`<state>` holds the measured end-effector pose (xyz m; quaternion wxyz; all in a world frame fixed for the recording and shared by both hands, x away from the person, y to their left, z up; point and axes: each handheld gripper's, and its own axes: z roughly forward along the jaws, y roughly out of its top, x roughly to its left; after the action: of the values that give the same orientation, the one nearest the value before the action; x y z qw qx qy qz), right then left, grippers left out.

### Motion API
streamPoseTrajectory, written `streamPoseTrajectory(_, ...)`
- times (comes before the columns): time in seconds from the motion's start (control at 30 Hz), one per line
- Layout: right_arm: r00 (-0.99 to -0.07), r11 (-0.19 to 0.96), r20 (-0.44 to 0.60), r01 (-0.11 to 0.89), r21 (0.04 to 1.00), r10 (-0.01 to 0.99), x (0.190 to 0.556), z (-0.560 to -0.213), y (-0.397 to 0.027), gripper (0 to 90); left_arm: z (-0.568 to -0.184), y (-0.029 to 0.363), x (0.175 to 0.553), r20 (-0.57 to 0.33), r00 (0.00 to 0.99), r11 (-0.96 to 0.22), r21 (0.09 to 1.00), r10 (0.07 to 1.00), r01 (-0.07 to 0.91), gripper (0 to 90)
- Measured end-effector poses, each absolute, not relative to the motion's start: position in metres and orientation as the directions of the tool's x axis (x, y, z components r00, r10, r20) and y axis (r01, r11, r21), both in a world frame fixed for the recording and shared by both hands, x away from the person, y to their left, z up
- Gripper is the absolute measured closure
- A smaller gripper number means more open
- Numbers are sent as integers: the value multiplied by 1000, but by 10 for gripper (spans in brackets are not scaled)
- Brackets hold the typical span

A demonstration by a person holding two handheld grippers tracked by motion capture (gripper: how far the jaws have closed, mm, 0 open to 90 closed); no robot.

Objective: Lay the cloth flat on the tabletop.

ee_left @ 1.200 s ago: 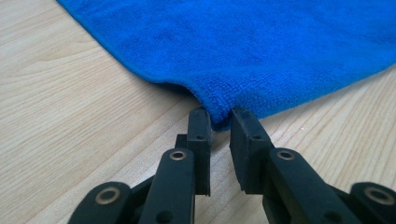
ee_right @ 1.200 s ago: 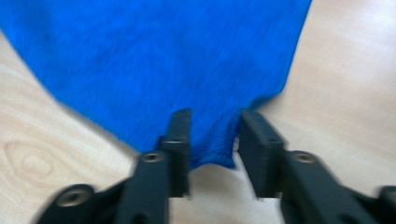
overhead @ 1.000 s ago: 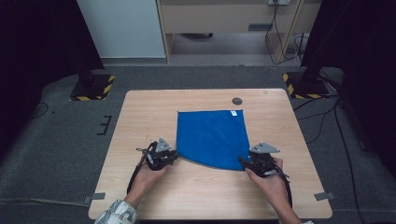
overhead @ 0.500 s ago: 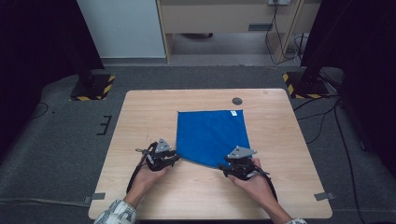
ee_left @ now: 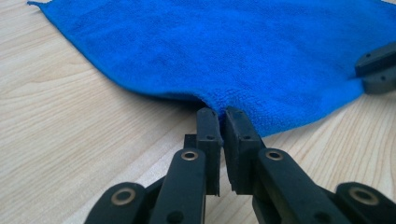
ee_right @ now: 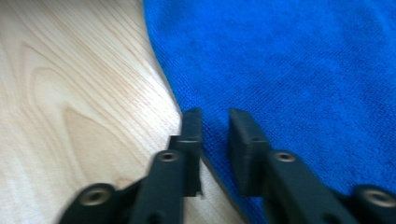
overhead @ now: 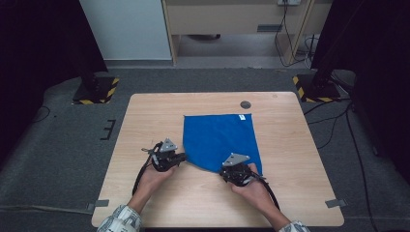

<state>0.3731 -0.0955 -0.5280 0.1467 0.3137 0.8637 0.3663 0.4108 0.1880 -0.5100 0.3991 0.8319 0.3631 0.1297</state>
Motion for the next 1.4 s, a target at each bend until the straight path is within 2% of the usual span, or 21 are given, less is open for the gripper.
streamPoseTrajectory(0.03, -761, 527, -25, 424, 736, 648, 374, -526, -95, 875, -509, 188, 412, -76, 703, -417, 759, 707, 501, 854)
streamPoseTrajectory(0.1, -758, 516, -24, 421, 746, 652, 376, -523, -97, 889, -506, 186, 417, -78, 703, -416, 758, 707, 503, 857)
streamPoseTrajectory(0.4, -680, 391, 98, 527, 754, 727, 410, -514, -122, 888, -497, 165, 461, -114, 696, -402, 745, 709, 532, 827)
streamPoseTrajectory(0.47, -655, 368, 115, 551, 749, 747, 418, -515, -128, 879, -500, 160, 470, -132, 690, -393, 739, 712, 547, 783)
streamPoseTrajectory(0.57, -635, 357, 127, 576, 735, 762, 425, -519, -133, 818, -505, 155, 476, -145, 681, -378, 740, 718, 557, 715)
streamPoseTrajectory(0.63, -623, 346, 138, 589, 731, 770, 427, -522, -135, 784, -506, 153, 474, -126, 679, -380, 749, 723, 543, 631)
streamPoseTrajectory(0.87, -613, 345, 130, 592, 729, 779, 428, -523, -137, 657, -505, 153, 468, -123, 685, -369, 767, 718, 525, 564)
streamPoseTrajectory(1.13, -604, 331, 117, 576, 747, 788, 426, -516, -141, 449, -511, 147, 473, -113, 677, -373, 762, 727, 529, 447)
streamPoseTrajectory(1.23, -595, 323, 116, 578, 750, 796, 425, -512, -146, 366, -514, 143, 473, -115, 688, -393, 748, 716, 535, 475)
streamPoseTrajectory(1.3, -592, 315, 119, 575, 755, 797, 423, -510, -151, 362, -517, 140, 473, -119, 687, -398, 739, 717, 544, 476)
streamPoseTrajectory(1.4, -590, 315, 115, 575, 755, 800, 420, -509, -161, 363, -519, 137, 473, -116, 691, -411, 730, 714, 547, 527)
